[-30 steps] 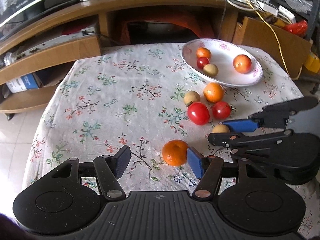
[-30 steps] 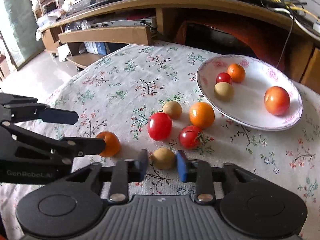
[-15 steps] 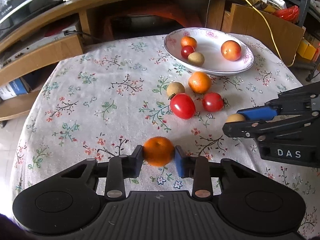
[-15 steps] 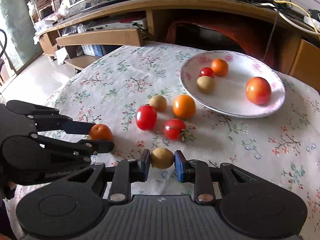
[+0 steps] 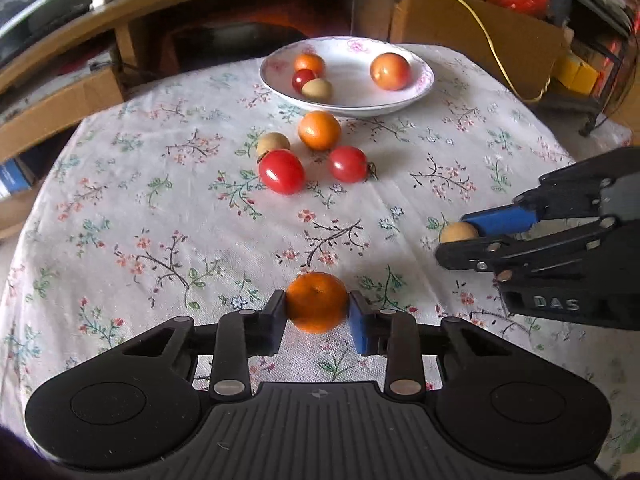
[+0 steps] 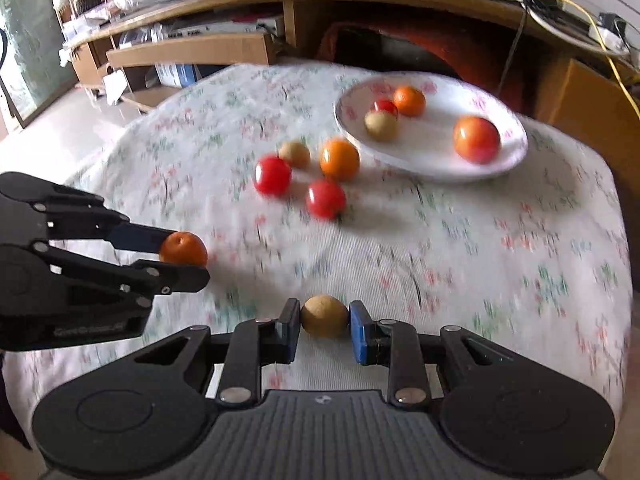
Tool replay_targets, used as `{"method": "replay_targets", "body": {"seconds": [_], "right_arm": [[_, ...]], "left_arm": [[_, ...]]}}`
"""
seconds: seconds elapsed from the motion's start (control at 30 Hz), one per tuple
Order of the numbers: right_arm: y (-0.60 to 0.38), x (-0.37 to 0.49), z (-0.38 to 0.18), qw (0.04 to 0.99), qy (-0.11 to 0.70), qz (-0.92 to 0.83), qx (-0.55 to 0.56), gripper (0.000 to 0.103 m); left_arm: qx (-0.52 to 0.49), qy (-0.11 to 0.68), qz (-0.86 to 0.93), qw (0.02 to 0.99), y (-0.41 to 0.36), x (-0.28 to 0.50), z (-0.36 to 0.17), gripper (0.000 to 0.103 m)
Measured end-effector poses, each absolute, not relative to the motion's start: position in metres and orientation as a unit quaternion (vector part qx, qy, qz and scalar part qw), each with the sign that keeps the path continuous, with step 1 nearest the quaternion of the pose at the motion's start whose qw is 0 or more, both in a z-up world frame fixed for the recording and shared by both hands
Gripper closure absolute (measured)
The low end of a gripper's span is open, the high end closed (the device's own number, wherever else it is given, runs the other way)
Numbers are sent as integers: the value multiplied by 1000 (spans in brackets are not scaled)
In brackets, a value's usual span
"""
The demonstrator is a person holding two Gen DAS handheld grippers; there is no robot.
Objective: Organize fruits
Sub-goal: 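Grasp another tangerine with the left tool while the right tool grasps a tan fruit, then carry the tangerine in the left tool and tan fruit in the right tool toward the white bowl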
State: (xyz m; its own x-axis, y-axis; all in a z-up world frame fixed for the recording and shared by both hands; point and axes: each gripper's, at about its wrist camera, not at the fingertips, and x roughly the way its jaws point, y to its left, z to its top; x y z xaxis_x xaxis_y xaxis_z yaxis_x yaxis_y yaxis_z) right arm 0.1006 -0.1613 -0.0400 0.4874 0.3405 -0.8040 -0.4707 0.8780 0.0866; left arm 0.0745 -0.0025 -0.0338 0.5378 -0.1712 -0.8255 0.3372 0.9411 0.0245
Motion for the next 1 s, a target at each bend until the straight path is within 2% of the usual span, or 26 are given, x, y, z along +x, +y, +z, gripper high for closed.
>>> {"method": "replay_targets", "body": {"seconds": [0.2, 0.37, 0.4, 0.47, 0.6, 0.83, 1.0], "right_arm": [[-163, 91, -40, 863, 442, 231, -79, 76], [-163, 96, -41, 862, 442, 237, -73, 75], [-163, 97, -41, 862, 442, 237, -73, 75], [-163, 98, -41, 861, 443, 238, -71, 75], [-163, 99, -41, 861, 444, 240, -70, 75], [-161, 100, -41, 860, 443, 242, -77, 75], [-160, 101, -40, 858, 445, 242, -80, 75]], "left_arm": [[98, 455, -143, 874, -7, 76, -34, 61], [102, 451, -139, 876, -7, 78, -34, 51], [101, 452, -138, 876, -7, 78, -34, 45], [102, 451, -139, 876, -7, 79, -35, 40], [107, 450, -139, 876, -8, 78, -36, 35], [112, 447, -144, 876, -11, 78, -37, 36], [113, 447, -154, 874, -13, 77, -36, 50]]}}
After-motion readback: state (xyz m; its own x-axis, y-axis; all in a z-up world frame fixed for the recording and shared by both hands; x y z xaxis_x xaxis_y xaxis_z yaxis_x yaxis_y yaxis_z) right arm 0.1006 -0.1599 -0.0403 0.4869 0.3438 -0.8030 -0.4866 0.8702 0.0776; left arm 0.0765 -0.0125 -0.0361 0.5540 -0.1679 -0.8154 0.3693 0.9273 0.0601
